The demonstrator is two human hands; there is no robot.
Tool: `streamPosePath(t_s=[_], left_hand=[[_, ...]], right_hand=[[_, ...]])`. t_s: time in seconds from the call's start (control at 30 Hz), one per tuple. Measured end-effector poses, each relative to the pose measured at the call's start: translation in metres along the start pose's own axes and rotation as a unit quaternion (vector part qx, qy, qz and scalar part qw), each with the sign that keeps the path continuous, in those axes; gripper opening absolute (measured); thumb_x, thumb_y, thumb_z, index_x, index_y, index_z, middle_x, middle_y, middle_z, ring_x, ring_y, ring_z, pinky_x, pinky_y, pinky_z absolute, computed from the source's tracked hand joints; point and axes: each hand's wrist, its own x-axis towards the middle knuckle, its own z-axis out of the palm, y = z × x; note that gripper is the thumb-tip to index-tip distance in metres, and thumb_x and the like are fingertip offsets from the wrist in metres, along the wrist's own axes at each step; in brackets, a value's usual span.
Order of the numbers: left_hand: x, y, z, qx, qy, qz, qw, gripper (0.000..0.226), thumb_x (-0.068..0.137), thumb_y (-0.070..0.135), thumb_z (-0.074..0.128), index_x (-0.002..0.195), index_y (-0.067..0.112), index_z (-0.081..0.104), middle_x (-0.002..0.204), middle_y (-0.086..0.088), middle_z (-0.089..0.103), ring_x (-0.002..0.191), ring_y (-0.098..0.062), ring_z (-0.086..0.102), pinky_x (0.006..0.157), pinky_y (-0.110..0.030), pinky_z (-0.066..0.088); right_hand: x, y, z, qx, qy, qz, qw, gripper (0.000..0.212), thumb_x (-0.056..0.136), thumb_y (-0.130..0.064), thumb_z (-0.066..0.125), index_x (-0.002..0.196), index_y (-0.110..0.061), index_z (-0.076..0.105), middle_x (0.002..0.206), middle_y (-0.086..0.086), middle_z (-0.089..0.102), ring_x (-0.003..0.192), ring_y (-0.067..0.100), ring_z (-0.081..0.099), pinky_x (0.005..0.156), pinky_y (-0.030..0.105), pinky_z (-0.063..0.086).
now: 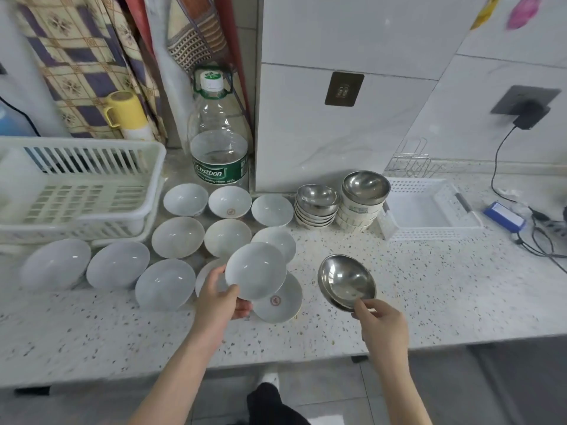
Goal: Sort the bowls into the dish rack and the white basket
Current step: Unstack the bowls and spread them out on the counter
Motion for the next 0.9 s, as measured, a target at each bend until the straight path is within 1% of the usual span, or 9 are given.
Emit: streamPosePath(t_s=[0.1, 0.17, 0.23, 0.33, 0.43, 0.53, 0.67, 0.77, 0.9], left_hand=[[-0.01, -0.005, 0.003, 0.017, -0.015, -0.007, 1.0, 0.045, 0.093, 0.0, 0.049, 0.127, 0.028, 0.05, 0.082, -0.02, 0.073, 0.054, -0.021, 0.07, 0.048, -0.027, 0.055], [-0.017, -0.007, 0.007, 0.023, -0.022, -0.008, 0.999, 0.045, 0.093, 0.0, 0.049, 0.126, 0.03, 0.05, 0.086, -0.02, 0.072, 0.054, -0.021, 0.071, 0.047, -0.026, 0.054], [-0.021, -0.008, 0.01, 0.031, -0.024, -0.007, 0.999, 0.045, 0.093, -0.001, 0.05, 0.124, 0.032, 0.05, 0.083, -0.019, 0.072, 0.054, -0.02, 0.07, 0.047, -0.025, 0.054], [-0.021, -0.005, 0.016, 0.03, -0.028, -0.007, 0.999, 0.045, 0.092, -0.001, 0.051, 0.115, 0.038, 0.05, 0.065, -0.012, 0.073, 0.052, -0.018, 0.069, 0.047, -0.025, 0.054], [-0.011, 0.001, 0.026, 0.033, -0.016, -0.007, 0.999, 0.045, 0.093, -0.001, 0.05, 0.117, 0.037, 0.049, 0.064, -0.013, 0.071, 0.051, -0.018, 0.068, 0.047, -0.026, 0.054], [-0.001, 0.006, 0.039, 0.03, 0.001, -0.008, 1.0, 0.045, 0.092, 0.0, 0.05, 0.121, 0.036, 0.049, 0.062, -0.013, 0.072, 0.052, -0.018, 0.069, 0.047, -0.025, 0.054], [0.009, 0.011, 0.056, 0.017, 0.026, -0.01, 0.999, 0.046, 0.091, -0.002, 0.049, 0.12, 0.033, 0.053, 0.075, -0.017, 0.072, 0.054, -0.019, 0.07, 0.048, -0.026, 0.055], [0.013, 0.012, 0.065, 0.01, 0.038, -0.012, 0.999, 0.045, 0.091, -0.003, 0.05, 0.121, 0.031, 0.053, 0.083, -0.02, 0.071, 0.054, -0.018, 0.07, 0.049, -0.025, 0.055], [0.014, 0.012, 0.072, 0.005, 0.057, -0.011, 0.998, 0.045, 0.091, -0.003, 0.049, 0.124, 0.027, 0.054, 0.085, -0.02, 0.07, 0.055, -0.019, 0.069, 0.05, -0.028, 0.055]], right_hand=[[-0.007, 0.013, -0.004, -0.009, -0.007, 0.018, 1.0, 0.015, 0.088, -0.022, 0.061, 0.077, -0.02, 0.071, 0.055, -0.003, 0.066, 0.047, 0.013, 0.05, 0.052, 0.025, 0.039], [-0.007, 0.019, -0.005, -0.012, -0.009, 0.02, 1.0, 0.014, 0.087, -0.02, 0.061, 0.077, -0.021, 0.07, 0.059, -0.001, 0.069, 0.047, 0.014, 0.05, 0.051, 0.027, 0.041], [0.0, 0.022, -0.002, -0.015, -0.01, 0.024, 1.0, 0.013, 0.087, -0.019, 0.061, 0.078, -0.02, 0.07, 0.058, 0.002, 0.068, 0.047, 0.014, 0.049, 0.05, 0.027, 0.041], [0.019, 0.024, 0.008, -0.028, -0.022, 0.021, 0.999, 0.012, 0.088, -0.019, 0.06, 0.079, -0.02, 0.068, 0.063, 0.006, 0.07, 0.046, 0.015, 0.048, 0.049, 0.027, 0.04], [0.048, 0.019, 0.021, -0.042, -0.04, 0.01, 0.998, 0.013, 0.089, -0.02, 0.06, 0.08, -0.019, 0.069, 0.065, 0.0, 0.07, 0.043, 0.011, 0.045, 0.046, 0.024, 0.036], [0.076, 0.013, 0.032, -0.073, -0.063, -0.011, 0.995, 0.013, 0.091, -0.023, 0.06, 0.084, -0.018, 0.07, 0.065, -0.005, 0.068, 0.047, 0.01, 0.051, 0.046, 0.022, 0.038], [0.104, 0.009, 0.041, -0.117, -0.094, -0.029, 0.988, 0.012, 0.09, -0.026, 0.06, 0.081, -0.023, 0.067, 0.065, -0.009, 0.066, 0.05, 0.01, 0.055, 0.046, 0.02, 0.037], [0.118, 0.01, 0.048, -0.113, -0.117, -0.036, 0.986, 0.016, 0.088, -0.023, 0.06, 0.074, -0.023, 0.066, 0.06, -0.006, 0.065, 0.049, 0.014, 0.055, 0.047, 0.023, 0.04], [0.131, 0.012, 0.057, -0.113, -0.139, -0.044, 0.983, 0.019, 0.087, -0.022, 0.058, 0.069, -0.025, 0.064, 0.057, -0.002, 0.066, 0.047, 0.014, 0.054, 0.046, 0.022, 0.041]])
